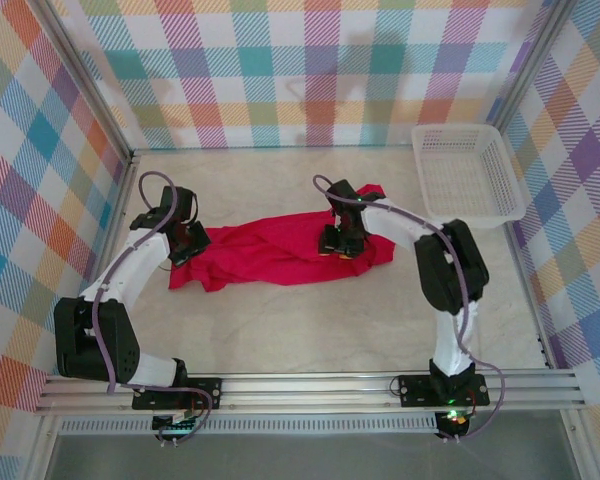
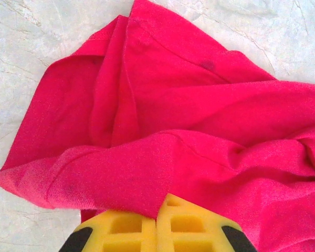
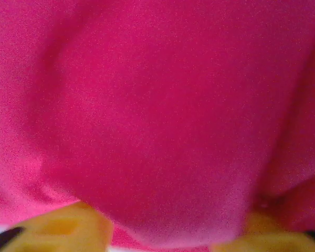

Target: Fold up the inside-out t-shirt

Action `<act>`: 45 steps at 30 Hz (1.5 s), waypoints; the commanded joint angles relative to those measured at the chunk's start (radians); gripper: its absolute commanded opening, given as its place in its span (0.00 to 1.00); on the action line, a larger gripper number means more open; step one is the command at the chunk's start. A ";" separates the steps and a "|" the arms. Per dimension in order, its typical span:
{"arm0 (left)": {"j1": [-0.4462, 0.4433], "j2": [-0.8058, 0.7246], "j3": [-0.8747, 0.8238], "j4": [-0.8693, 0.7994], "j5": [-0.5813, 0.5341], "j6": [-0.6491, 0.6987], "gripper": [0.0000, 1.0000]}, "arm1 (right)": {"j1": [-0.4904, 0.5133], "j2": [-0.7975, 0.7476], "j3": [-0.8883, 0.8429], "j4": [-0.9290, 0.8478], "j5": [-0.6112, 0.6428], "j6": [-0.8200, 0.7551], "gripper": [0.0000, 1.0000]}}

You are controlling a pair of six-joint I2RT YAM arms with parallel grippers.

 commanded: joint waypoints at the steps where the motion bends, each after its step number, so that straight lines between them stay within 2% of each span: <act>1: 0.001 -0.054 -0.012 -0.047 -0.037 0.014 0.00 | -0.023 0.009 0.096 0.007 0.094 0.034 0.17; 2: 0.003 -0.064 -0.012 -0.058 -0.049 0.015 0.00 | -0.026 -0.003 0.099 -0.002 0.120 0.036 0.04; 3: 0.006 -0.076 -0.012 -0.068 -0.063 0.017 0.00 | -0.028 -0.029 0.092 -0.013 0.142 0.037 0.00; 6: 0.010 -0.125 -0.019 -0.090 -0.074 0.019 0.00 | -0.026 -0.158 0.002 -0.018 0.132 0.045 0.00; 10: 0.010 -0.216 -0.042 -0.092 -0.062 0.029 0.00 | -0.021 -0.405 -0.138 -0.053 0.073 0.082 0.00; 13: 0.007 -0.276 -0.077 -0.080 -0.060 0.048 0.00 | -0.022 -0.561 -0.173 -0.114 0.025 0.112 0.00; 16: -0.015 -0.357 -0.171 -0.008 -0.032 0.052 0.00 | -0.025 -0.647 -0.169 -0.144 -0.019 0.139 0.00; 19: -0.066 -0.460 -0.301 0.114 -0.001 0.032 0.00 | -0.033 -0.625 -0.137 -0.128 -0.048 0.140 0.00; 23: -0.144 -0.499 -0.366 0.224 0.032 0.052 0.00 | -0.057 -0.457 -0.074 -0.075 -0.060 0.102 0.00; 24: -0.154 -0.490 -0.358 0.240 0.052 0.071 0.08 | -0.065 -0.402 -0.058 -0.060 -0.064 0.090 0.00; 26: -0.181 -0.457 -0.326 0.258 0.095 0.114 0.34 | -0.087 -0.298 -0.034 -0.030 -0.095 0.074 0.00; 27: -0.205 -0.436 -0.304 0.268 0.104 0.132 0.44 | -0.096 -0.260 -0.027 -0.013 -0.116 0.068 0.00; 29: -0.273 -0.390 -0.273 0.309 0.143 0.169 0.52 | -0.112 -0.187 0.000 -0.004 -0.159 0.062 0.00; 34: -0.477 -0.211 -0.202 0.477 0.243 0.173 0.58 | -0.137 -0.116 0.017 0.033 -0.217 0.066 0.00; 37: -0.584 -0.048 -0.133 0.521 0.236 0.170 0.60 | -0.152 -0.121 -0.001 0.049 -0.230 0.073 0.00; 39: -0.628 0.077 -0.068 0.523 0.231 0.168 0.60 | -0.159 -0.131 -0.015 0.059 -0.235 0.075 0.00; 45: -0.685 0.358 0.101 0.510 0.223 0.158 0.59 | -0.169 -0.160 -0.051 0.069 -0.242 0.076 0.00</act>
